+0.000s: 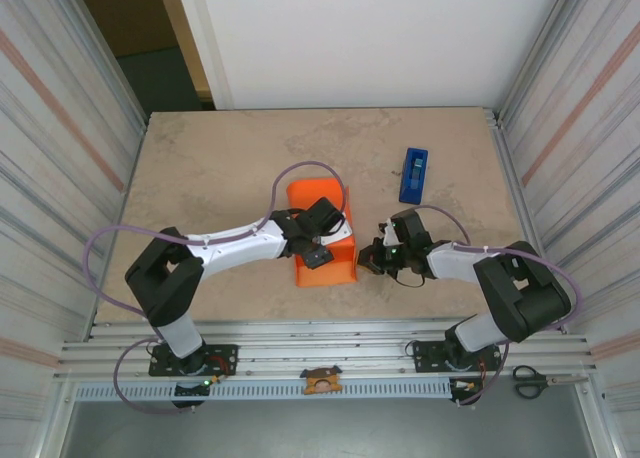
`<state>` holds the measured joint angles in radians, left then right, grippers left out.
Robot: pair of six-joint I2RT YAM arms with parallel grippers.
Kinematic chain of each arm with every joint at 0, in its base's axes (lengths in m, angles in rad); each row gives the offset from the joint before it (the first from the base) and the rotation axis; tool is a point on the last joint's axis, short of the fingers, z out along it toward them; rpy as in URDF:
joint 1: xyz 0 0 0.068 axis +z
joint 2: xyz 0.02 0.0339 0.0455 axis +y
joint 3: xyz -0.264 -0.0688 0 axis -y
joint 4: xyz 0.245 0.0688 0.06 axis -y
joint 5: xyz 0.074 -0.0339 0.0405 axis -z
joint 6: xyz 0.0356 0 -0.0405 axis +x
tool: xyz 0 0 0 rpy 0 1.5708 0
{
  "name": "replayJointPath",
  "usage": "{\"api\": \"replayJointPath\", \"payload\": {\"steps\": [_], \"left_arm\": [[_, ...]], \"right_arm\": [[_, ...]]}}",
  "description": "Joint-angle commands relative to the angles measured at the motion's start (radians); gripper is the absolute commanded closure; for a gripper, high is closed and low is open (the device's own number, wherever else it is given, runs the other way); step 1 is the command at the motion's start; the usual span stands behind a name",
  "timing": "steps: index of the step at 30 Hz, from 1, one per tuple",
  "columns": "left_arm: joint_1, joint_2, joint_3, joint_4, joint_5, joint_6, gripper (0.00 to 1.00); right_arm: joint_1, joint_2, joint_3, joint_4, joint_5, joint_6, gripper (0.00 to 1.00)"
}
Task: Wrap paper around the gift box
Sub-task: Fold the wrapping paper for the gift box.
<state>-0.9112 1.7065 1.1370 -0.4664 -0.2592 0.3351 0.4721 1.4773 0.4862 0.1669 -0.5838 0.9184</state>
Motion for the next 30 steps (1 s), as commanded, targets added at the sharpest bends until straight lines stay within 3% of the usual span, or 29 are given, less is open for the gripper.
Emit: {"api": "replayJointPath", "payload": {"steps": [1, 30], "left_arm": [[0.0, 0.05, -0.011, -0.032, 0.01, -0.024, 0.23], [-0.002, 0.098, 0.007, -0.036, 0.014, -0.057, 0.27]], "right_arm": [[0.015, 0.014, 0.028, 0.037, -0.003, 0.043, 0.96], [0.1, 0.064, -0.134, 0.497, 0.267, 0.453, 1.0]]}}
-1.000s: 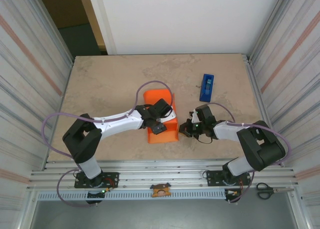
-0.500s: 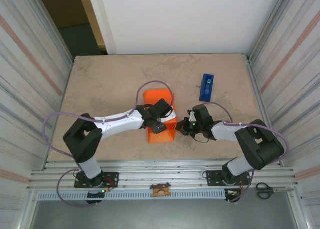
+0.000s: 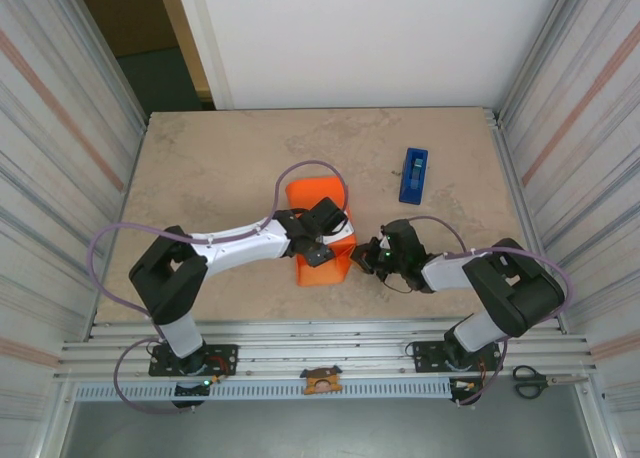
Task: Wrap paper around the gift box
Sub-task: Fold the wrapping paper for the gift box.
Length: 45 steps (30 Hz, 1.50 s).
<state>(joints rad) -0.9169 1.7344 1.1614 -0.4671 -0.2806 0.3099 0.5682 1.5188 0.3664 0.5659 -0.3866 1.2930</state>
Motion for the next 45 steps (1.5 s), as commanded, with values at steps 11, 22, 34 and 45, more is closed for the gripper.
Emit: {"api": "replayJointPath", "payload": {"steps": [11, 22, 34, 45], "left_arm": [[0.001, 0.102, 0.01, -0.053, 0.03, -0.052, 0.27], [0.001, 0.109, 0.011, -0.054, 0.035, -0.06, 0.28], [0.001, 0.113, 0.016, -0.059, 0.04, -0.058, 0.28], [0.001, 0.113, 0.014, -0.065, 0.035, -0.075, 0.29]], "right_arm": [[0.043, 0.063, -0.017, 0.196, 0.15, 0.171, 1.0], [0.085, 0.154, -0.027, 0.279, 0.22, 0.263, 1.0], [0.115, 0.16, -0.038, 0.213, 0.282, 0.317, 1.0], [0.187, 0.139, -0.055, 0.131, 0.27, 0.31, 1.0]]}}
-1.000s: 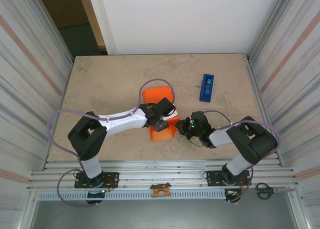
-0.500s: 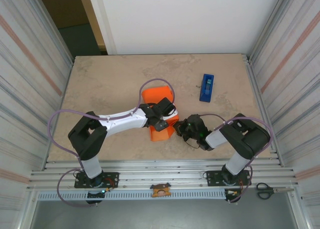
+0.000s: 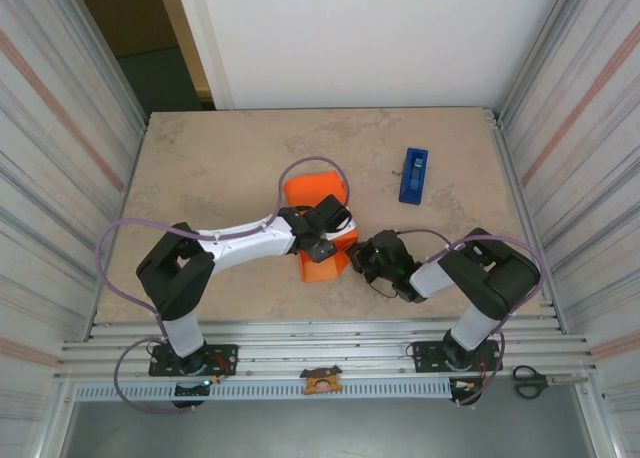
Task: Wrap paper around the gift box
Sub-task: Fold the wrapping paper for the gift box.
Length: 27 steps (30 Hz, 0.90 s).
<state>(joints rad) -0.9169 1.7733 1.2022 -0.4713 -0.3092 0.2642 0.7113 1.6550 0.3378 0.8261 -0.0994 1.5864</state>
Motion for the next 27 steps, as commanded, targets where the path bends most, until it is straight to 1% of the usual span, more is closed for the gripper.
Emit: {"api": "replayJointPath", "payload": {"steps": [1, 6, 10, 21, 24, 27], "left_arm": [[0.001, 0.074, -0.027, -0.061, 0.064, -0.032, 0.29], [0.001, 0.077, -0.028, -0.067, 0.062, -0.04, 0.29], [0.001, 0.078, -0.03, -0.07, 0.065, -0.048, 0.29], [0.001, 0.088, -0.036, -0.072, 0.067, -0.062, 0.29], [0.001, 0.089, -0.035, -0.07, 0.07, -0.063, 0.29], [0.001, 0.086, -0.036, -0.07, 0.071, -0.062, 0.29]], "right_arm": [[0.055, -0.002, -0.031, -0.131, -0.011, 0.018, 1.0], [0.099, -0.028, -0.058, -0.126, 0.023, 0.023, 1.0], [0.134, -0.026, -0.096, -0.052, 0.054, 0.032, 1.0], [0.23, 0.006, -0.094, 0.037, 0.083, 0.053, 1.0], [0.223, -0.028, -0.104, 0.026, 0.099, 0.044, 1.0], [0.177, -0.113, -0.111, -0.067, 0.102, 0.001, 1.0]]}}
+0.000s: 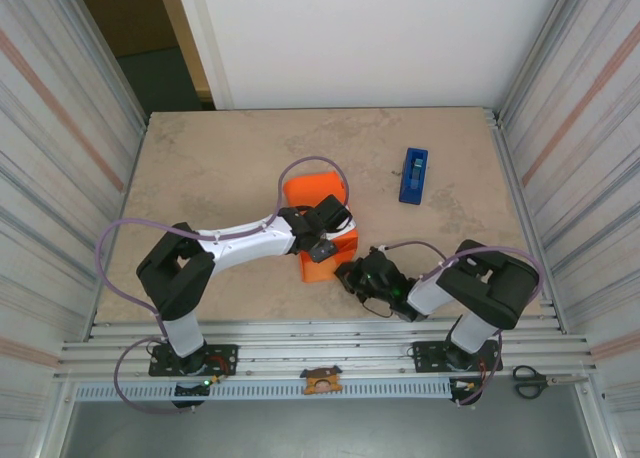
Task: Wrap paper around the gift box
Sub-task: Fold the wrapping paper for the gift box.
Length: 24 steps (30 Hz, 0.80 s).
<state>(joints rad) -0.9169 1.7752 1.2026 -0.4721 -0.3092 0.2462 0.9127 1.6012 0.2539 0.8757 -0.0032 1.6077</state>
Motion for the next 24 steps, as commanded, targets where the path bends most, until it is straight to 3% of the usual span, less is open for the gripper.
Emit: {"api": "replayJointPath", "payload": {"steps": [1, 8, 14, 24], "left_arm": [[0.001, 0.084, -0.036, -0.069, 0.073, -0.045, 0.29], [0.001, 0.092, -0.032, -0.068, 0.085, -0.047, 0.29], [-0.002, 0.096, -0.026, -0.069, 0.094, -0.05, 0.29], [-0.002, 0.102, -0.02, -0.071, 0.094, -0.042, 0.29]], "right_arm": [[-0.045, -0.099, -0.024, -0.154, 0.003, -0.045, 1.0], [-0.16, -0.315, 0.047, -0.508, -0.041, -0.213, 1.0], [-0.319, -0.282, 0.064, -0.416, -0.21, -0.286, 1.0], [-0.34, -0.095, 0.107, -0.241, -0.293, -0.27, 1.0]]}}
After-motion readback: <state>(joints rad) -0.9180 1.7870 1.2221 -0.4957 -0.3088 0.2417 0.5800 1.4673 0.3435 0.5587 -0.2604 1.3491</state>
